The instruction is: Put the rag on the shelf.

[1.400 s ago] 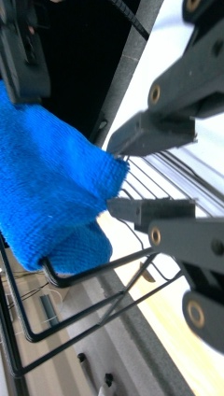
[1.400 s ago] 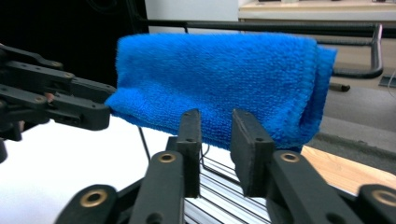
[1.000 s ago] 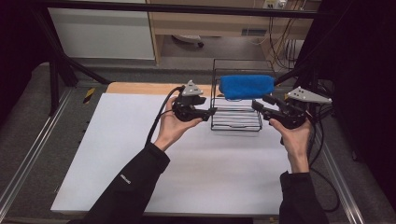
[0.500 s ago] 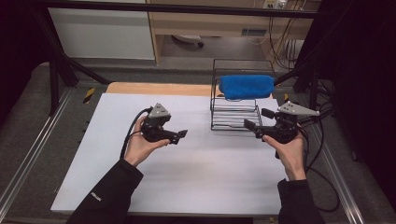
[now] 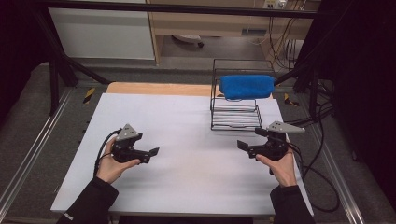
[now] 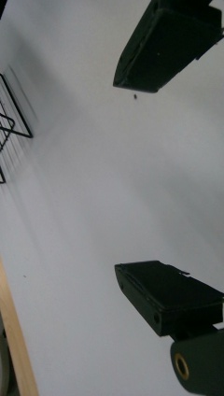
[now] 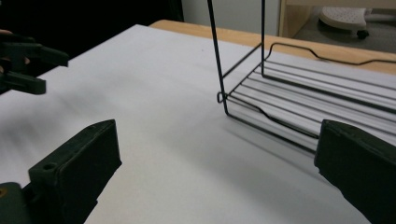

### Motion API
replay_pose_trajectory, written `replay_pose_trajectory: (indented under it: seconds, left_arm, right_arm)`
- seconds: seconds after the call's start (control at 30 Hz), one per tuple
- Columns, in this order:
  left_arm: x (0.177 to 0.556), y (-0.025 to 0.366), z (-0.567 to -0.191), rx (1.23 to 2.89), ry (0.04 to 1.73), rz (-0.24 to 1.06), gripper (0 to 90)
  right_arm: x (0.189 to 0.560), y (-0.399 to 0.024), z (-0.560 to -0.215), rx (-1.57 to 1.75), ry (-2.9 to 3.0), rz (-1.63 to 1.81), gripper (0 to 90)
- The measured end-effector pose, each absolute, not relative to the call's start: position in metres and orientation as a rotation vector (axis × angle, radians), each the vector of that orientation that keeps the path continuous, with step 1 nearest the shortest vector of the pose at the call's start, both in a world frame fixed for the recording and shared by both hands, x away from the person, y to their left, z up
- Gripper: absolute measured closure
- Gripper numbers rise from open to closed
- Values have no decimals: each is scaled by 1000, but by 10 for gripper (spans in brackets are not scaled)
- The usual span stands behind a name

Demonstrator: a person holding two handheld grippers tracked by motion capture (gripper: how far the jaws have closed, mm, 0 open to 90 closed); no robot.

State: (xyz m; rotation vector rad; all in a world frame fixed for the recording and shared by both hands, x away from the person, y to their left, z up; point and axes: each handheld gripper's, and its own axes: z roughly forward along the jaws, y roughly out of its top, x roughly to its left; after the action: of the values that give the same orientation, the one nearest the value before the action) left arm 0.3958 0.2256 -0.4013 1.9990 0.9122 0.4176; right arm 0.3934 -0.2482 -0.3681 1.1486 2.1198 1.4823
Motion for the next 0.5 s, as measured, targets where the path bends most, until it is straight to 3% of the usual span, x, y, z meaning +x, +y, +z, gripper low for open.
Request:
replay_pose_trajectory:
  seconds: [0.5]
  left_arm:
    - [368, 277, -433, 2003, 969, 422, 74]
  right_arm:
    - [376, -259, -420, 1147, 2236, 1431, 7]
